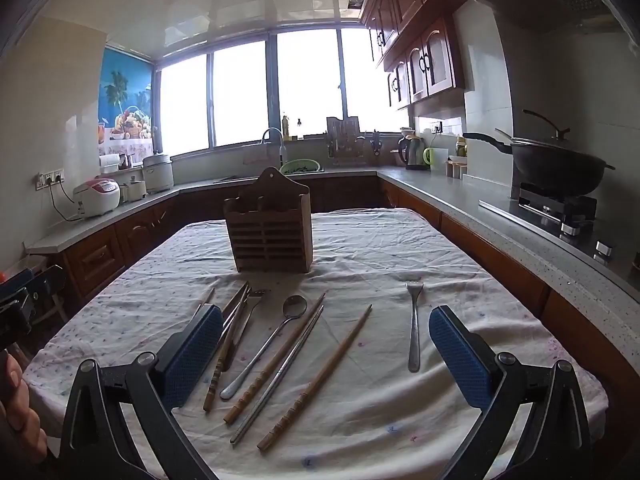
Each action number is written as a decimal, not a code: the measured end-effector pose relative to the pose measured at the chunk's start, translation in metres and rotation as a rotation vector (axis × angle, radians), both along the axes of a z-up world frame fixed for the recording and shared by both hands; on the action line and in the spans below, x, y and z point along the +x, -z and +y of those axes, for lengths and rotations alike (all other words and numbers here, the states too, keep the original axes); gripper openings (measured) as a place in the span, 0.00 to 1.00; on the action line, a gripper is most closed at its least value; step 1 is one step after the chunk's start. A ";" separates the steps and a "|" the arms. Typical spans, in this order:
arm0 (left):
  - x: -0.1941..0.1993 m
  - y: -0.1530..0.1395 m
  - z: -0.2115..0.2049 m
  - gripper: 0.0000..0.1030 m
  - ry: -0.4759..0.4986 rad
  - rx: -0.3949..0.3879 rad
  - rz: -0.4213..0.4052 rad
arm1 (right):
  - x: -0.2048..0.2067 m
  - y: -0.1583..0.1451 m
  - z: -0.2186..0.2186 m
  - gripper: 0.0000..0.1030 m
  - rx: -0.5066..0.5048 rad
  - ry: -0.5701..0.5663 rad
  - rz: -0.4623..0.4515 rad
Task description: Organize utensils
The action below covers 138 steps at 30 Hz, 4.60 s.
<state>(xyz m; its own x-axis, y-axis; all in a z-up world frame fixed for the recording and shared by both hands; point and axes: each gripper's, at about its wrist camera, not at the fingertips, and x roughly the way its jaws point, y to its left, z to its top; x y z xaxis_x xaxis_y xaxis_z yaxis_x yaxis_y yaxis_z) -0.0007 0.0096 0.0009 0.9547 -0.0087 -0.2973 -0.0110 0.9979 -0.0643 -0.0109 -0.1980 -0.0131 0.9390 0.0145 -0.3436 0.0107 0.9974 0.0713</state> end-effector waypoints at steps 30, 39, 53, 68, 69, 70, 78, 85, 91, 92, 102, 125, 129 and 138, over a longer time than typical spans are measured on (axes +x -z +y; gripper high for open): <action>0.001 0.002 0.001 0.98 -0.001 -0.007 0.002 | -0.001 -0.003 0.006 1.00 -0.015 0.001 -0.018; 0.003 0.003 0.000 0.98 -0.001 -0.008 0.007 | 0.000 -0.004 0.007 1.00 -0.013 -0.006 -0.014; 0.014 0.005 0.000 0.98 0.006 -0.014 0.038 | 0.010 0.001 0.006 1.00 -0.005 -0.019 0.007; 0.071 0.005 0.004 0.98 0.028 -0.024 0.163 | 0.054 0.012 -0.012 0.99 0.062 -0.040 0.120; 0.079 0.006 0.003 0.98 0.032 -0.023 0.178 | 0.060 0.013 -0.012 0.99 0.063 -0.038 0.134; 0.085 0.006 0.003 0.98 0.038 -0.025 0.192 | 0.065 0.015 -0.013 0.99 0.066 -0.040 0.151; 0.148 0.018 -0.003 0.83 0.096 -0.031 0.339 | 0.117 0.042 -0.029 0.68 0.155 -0.023 0.342; 0.209 0.042 -0.016 0.60 0.161 -0.037 0.518 | 0.154 0.062 -0.046 0.48 0.197 0.004 0.459; 0.255 0.066 -0.030 0.46 0.197 -0.019 0.640 | 0.181 0.074 -0.048 0.40 0.189 0.010 0.540; 0.261 0.069 -0.031 0.44 0.201 -0.018 0.658 | 0.186 0.077 -0.048 0.40 0.189 0.010 0.550; 0.292 0.095 -0.056 0.21 0.250 0.045 0.753 | 0.208 0.086 -0.045 0.25 0.127 0.034 0.589; 0.227 -0.006 -0.015 0.04 0.333 -0.174 0.538 | 0.185 0.009 -0.028 0.04 0.242 -0.138 0.411; 0.211 -0.025 -0.009 0.04 0.340 -0.193 0.484 | 0.180 -0.010 -0.021 0.05 0.236 -0.162 0.366; 0.178 -0.053 0.004 0.04 0.364 -0.225 0.404 | 0.167 -0.042 -0.011 0.05 0.226 -0.206 0.290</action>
